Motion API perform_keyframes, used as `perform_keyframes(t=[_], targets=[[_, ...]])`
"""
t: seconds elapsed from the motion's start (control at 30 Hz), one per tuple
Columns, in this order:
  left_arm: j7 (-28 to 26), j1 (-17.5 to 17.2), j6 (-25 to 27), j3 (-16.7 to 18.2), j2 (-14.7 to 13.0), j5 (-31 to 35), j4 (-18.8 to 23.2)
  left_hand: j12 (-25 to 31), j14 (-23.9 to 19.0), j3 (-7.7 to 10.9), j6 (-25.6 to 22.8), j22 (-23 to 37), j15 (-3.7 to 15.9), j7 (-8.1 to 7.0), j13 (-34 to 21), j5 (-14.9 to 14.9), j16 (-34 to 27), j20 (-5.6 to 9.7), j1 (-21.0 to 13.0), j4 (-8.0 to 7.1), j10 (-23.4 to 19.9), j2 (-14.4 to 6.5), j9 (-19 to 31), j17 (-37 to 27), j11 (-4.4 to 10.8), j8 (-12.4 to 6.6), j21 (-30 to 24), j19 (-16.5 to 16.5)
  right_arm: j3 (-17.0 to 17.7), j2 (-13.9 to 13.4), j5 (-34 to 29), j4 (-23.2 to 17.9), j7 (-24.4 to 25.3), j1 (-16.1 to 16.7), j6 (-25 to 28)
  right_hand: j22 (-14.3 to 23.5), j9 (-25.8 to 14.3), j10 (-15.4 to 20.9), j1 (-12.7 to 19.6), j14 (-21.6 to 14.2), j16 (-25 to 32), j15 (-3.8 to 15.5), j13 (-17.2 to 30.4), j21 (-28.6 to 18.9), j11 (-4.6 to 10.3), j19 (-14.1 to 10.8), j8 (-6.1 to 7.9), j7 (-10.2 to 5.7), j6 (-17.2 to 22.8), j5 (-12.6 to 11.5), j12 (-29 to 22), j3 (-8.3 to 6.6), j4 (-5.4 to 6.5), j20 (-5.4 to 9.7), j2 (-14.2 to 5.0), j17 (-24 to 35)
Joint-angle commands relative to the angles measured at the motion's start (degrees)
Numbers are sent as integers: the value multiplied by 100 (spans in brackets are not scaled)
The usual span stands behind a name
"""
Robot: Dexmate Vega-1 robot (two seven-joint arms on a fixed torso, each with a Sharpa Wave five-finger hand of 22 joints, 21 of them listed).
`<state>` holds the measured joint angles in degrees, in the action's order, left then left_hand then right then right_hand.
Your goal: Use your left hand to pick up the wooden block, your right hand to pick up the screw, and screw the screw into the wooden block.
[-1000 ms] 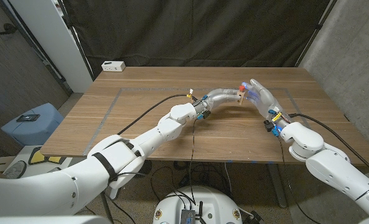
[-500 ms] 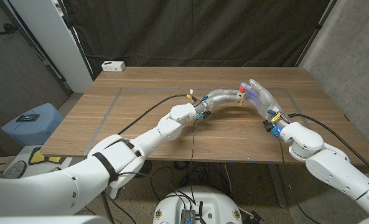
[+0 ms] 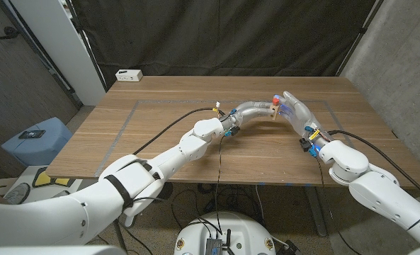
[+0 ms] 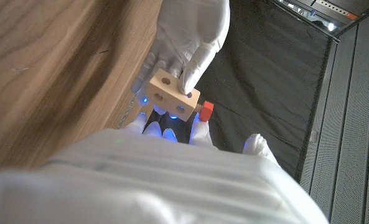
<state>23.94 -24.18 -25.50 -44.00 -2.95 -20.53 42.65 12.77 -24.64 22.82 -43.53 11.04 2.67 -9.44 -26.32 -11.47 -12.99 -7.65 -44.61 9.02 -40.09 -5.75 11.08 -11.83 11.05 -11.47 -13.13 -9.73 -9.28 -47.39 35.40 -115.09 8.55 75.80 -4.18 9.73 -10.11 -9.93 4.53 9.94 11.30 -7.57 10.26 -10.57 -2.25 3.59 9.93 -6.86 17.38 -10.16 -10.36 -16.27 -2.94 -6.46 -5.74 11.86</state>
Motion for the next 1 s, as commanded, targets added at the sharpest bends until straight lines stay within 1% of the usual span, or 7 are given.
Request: perform_keyframes(t=[0.03, 0.73, 1.0], targets=[[-24, -38, 46, -10, -34, 2, 89, 33, -32, 7, -159, 30, 144, 66, -1, -54, -34, -34, -17, -21, -31, -64, 27, -15, -26, -22, -27, -33, 53, -27, -25, -65, 63, 90, -21, 16, 0, -535, -16, 780, 24, 36, 12, -30, 37, 28, 35, -13, -20, 4, -40, -49, 21, -25, -34, 7], [-21, -72, 113, -4, -60, -34, 149, 34, -44, 12, -155, 30, 143, 69, 0, -55, -33, -37, -14, -18, -31, -57, 27, -9, -33, -20, -31, -42, 118, 7, -43, -144, 138, 241, -43, 16, 0, -521, -6, 767, 29, 53, 11, -38, 40, 14, 47, -40, 1, 2, -50, -74, 14, -26, -38, 0], [-46, -117, 159, 3, -108, -44, 254, 34, -36, 8, -148, 30, 144, 79, 0, -53, -34, -42, -5, -25, -29, -60, 27, -14, -39, -17, -32, -44, 123, 27, -38, -168, 152, 293, -51, 16, 0, -514, -6, 762, 31, 58, 11, -49, 41, -11, 47, -48, -2, 2, -54, -82, 15, -22, -38, -2]])
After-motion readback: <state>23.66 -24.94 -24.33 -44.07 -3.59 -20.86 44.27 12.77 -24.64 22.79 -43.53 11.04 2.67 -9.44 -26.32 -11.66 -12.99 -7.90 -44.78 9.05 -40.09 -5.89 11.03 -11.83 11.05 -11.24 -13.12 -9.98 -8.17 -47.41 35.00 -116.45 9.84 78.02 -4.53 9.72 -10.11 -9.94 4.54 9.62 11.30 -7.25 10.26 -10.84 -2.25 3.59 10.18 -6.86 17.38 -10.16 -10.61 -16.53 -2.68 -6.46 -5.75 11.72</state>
